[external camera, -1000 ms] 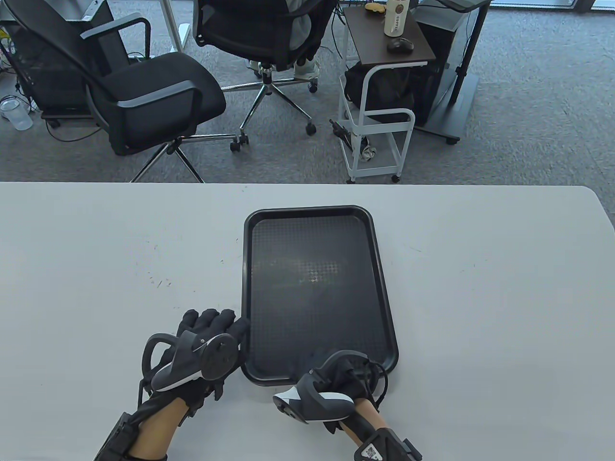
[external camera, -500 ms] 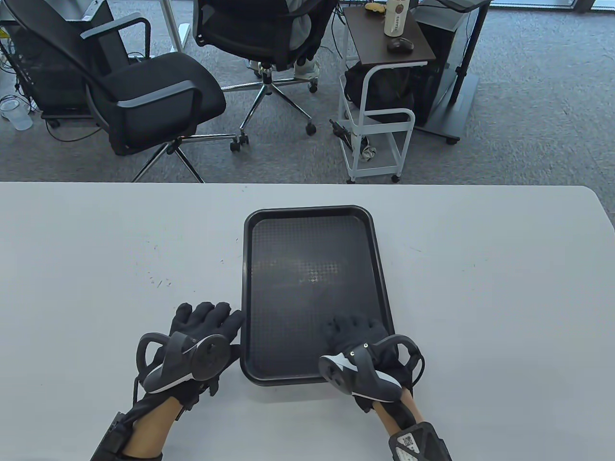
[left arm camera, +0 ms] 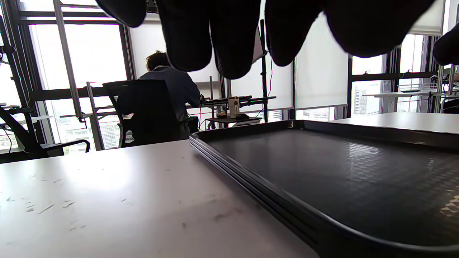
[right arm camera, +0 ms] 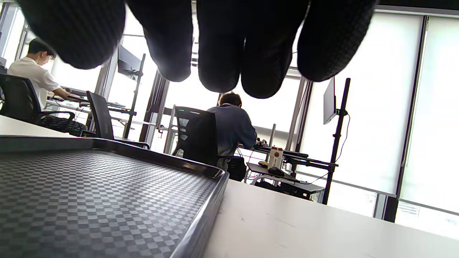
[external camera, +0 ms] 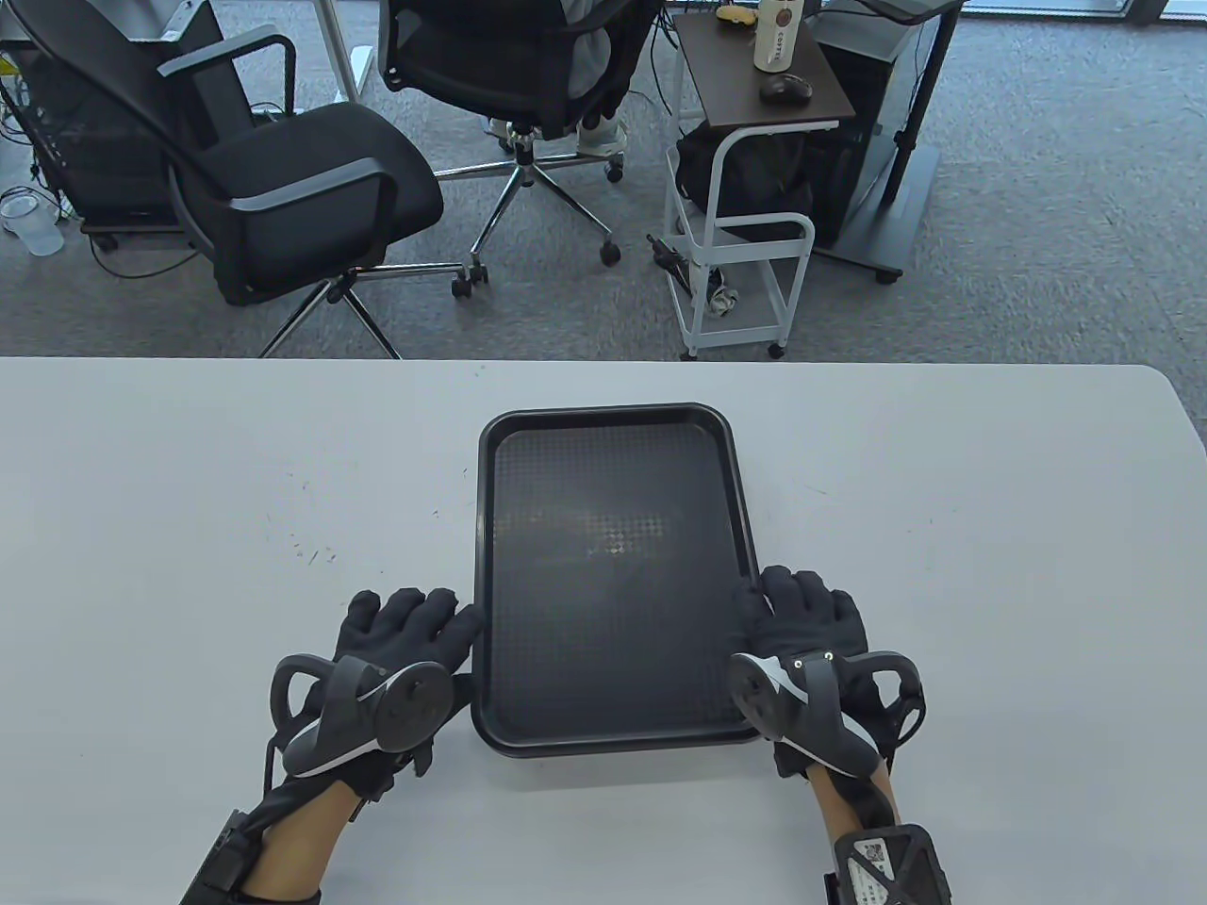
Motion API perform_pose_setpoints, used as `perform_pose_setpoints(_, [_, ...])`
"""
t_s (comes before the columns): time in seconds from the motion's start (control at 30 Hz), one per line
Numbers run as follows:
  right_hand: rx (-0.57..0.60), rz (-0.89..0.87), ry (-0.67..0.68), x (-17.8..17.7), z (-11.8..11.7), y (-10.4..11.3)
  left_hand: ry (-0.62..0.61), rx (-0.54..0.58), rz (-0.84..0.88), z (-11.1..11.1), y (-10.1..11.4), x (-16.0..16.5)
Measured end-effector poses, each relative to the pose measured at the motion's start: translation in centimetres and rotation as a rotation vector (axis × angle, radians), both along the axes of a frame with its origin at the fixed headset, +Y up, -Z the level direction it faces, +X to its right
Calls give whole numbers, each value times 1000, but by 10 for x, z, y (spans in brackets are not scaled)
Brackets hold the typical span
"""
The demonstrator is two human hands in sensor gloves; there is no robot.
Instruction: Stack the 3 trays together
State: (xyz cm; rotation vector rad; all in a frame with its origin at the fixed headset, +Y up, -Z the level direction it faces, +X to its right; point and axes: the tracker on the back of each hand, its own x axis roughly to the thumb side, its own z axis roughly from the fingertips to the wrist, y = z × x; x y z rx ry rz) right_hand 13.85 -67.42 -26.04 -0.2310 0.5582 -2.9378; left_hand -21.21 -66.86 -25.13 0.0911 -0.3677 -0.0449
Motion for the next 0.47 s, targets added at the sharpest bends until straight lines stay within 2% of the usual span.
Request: perform_pose_setpoints(0.47, [-35,29,-85,20,-6,-10,-14,15,0,1,-1,1])
